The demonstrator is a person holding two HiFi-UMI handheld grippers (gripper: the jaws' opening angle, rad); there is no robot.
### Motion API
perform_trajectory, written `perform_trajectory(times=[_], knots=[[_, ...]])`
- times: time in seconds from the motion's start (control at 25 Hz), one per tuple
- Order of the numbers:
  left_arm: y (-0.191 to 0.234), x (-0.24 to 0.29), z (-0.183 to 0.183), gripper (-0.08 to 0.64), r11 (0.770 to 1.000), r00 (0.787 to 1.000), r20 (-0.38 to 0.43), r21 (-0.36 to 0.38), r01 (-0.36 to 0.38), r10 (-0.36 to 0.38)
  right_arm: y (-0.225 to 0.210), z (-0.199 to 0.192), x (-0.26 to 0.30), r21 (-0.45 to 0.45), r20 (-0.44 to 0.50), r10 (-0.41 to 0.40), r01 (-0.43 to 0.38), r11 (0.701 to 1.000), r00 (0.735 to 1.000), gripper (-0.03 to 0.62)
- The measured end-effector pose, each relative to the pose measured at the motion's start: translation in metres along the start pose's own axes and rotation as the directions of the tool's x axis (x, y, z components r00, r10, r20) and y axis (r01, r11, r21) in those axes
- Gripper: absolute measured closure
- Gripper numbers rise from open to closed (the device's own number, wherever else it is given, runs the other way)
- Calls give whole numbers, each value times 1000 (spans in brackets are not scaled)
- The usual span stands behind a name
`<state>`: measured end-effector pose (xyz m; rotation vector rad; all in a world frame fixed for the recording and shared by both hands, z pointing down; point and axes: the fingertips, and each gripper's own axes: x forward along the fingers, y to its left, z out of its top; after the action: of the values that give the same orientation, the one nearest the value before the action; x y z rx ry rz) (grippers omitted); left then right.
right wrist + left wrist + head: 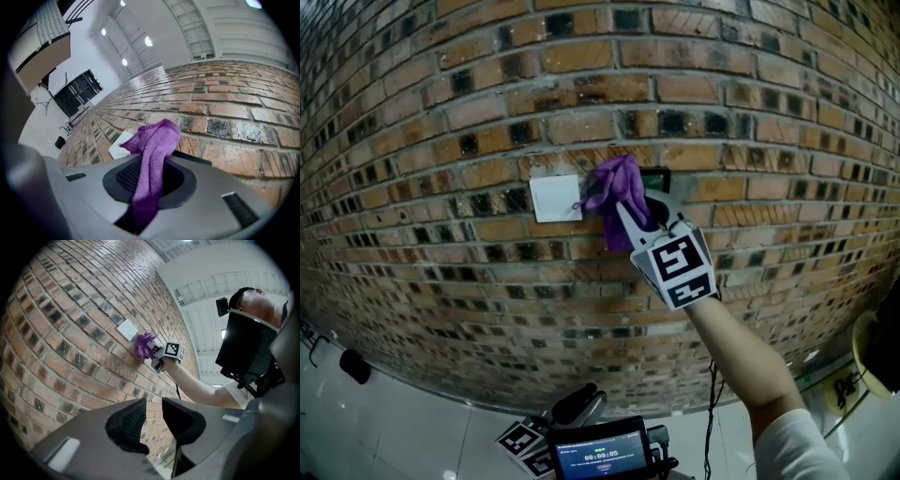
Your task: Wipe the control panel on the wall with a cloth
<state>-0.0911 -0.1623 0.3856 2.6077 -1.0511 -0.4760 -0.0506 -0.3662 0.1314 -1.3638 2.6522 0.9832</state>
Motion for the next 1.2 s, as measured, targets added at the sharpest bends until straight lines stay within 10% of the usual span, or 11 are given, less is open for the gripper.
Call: perform_trajectory(times=[1.2], knots=[[-20, 24, -14, 451, 997, 996, -43, -13, 74, -75, -101, -41, -80, -40, -88, -247, 244, 969, 965, 511]])
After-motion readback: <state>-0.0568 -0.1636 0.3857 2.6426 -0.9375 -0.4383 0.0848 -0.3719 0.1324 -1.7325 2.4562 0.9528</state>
